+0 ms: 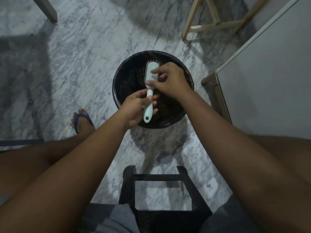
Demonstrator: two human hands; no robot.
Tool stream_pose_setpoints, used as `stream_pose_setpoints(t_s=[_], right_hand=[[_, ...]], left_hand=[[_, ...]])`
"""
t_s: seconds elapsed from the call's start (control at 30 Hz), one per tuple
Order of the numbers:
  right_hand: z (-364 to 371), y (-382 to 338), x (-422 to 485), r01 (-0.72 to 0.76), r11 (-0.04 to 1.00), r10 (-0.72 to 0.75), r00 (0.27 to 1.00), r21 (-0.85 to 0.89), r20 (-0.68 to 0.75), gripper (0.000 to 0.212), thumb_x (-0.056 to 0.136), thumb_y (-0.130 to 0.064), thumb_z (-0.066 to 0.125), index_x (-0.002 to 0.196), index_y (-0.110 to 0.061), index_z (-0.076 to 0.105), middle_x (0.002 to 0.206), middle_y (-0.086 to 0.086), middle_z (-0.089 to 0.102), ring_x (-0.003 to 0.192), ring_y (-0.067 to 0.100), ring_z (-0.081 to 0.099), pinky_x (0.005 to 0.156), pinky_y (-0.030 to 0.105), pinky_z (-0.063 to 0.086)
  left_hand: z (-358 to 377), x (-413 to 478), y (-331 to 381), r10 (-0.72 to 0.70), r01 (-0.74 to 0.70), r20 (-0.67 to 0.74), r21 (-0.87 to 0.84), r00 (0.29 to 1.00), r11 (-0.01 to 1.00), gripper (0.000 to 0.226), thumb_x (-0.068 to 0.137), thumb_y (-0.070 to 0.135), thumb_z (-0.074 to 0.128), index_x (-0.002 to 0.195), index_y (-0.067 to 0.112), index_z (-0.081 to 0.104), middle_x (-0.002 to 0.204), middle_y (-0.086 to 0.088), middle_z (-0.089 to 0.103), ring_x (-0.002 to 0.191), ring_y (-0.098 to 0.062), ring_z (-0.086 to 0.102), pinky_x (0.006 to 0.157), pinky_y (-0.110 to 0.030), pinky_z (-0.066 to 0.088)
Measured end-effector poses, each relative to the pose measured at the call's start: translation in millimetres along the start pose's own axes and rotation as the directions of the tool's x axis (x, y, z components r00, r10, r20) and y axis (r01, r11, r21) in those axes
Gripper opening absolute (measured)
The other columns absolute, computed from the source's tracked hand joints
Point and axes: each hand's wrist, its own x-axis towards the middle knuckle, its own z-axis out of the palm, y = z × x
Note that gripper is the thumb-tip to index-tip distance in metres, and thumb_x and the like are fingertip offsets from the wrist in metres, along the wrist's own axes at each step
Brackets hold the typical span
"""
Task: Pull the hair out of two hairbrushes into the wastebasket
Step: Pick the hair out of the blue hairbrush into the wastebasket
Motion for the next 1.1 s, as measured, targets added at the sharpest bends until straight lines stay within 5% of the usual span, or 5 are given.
stream_pose_setpoints(t_s=[0.23,0.43,0.6,0.9,1.1], right_hand=[[2,-1,3,0.045,0.999,-0.043,0.991,0.019,-0.128,0.014,0.088,-0.023,0.072,0.089,-0.011,0.078,0.079,-0.004,0.072,0.07,0.004,0.064,0.073,0.016,0.052],[-12,5,14,-0.141,0.885,0.291,0.911,0.444,-0.291,0.02,0.099,-0.028,0.056,0.098,-0.014,0.07,0.084,0.002,0.072,0.072,0.014,0.069,0.073,0.037,0.061],[-3,-8,5,-0.229,0.97,0.225,0.973,0.08,0.057,0.103,0.067,-0.061,0.08,0.149,-0.022,0.033,0.151,0.007,0.04,0.133,0.019,0.047,0.108,0.034,0.042],[-16,-12,33,-0.202,0.979,0.206,0.961,0.042,-0.186,0.033,0.09,-0.042,0.067,0.081,-0.013,0.081,0.069,0.005,0.071,0.068,0.013,0.064,0.068,0.029,0.05],[-27,-9,37,-0.385,0.742,0.468,0.884,0.55,-0.013,0.031,0.102,-0.028,0.052,0.095,-0.004,0.071,0.094,0.007,0.076,0.063,0.015,0.072,0.061,0.033,0.061]], left_hand=[[-9,-5,-6,-0.029,0.035,0.054,-0.108,0.998,0.994,0.04,0.101,0.007,0.052,0.14,0.016,0.054,0.129,-0.004,0.07,0.094,-0.015,0.065,0.073,-0.037,0.06],[-14,-6,-10,-0.032,0.038,0.046,-0.151,0.998,0.988,0.041,0.101,0.008,0.054,0.142,0.015,0.053,0.128,-0.001,0.07,0.086,-0.014,0.069,0.068,-0.032,0.058],[-8,-6,-10,0.006,0.0,0.102,-0.056,0.995,0.998,0.045,0.099,0.003,0.056,0.141,0.016,0.053,0.121,-0.001,0.072,0.075,-0.012,0.064,0.065,-0.031,0.052],[-12,-12,-18,-0.022,0.052,0.237,-0.119,0.971,0.991,0.044,0.101,0.002,0.048,0.144,0.015,0.049,0.132,-0.005,0.067,0.074,-0.014,0.06,0.061,-0.03,0.052],[-15,-14,-18,-0.003,0.053,0.28,-0.168,0.96,0.984,0.045,0.102,0.004,0.047,0.145,0.015,0.047,0.131,-0.004,0.067,0.073,-0.013,0.059,0.061,-0.029,0.053]])
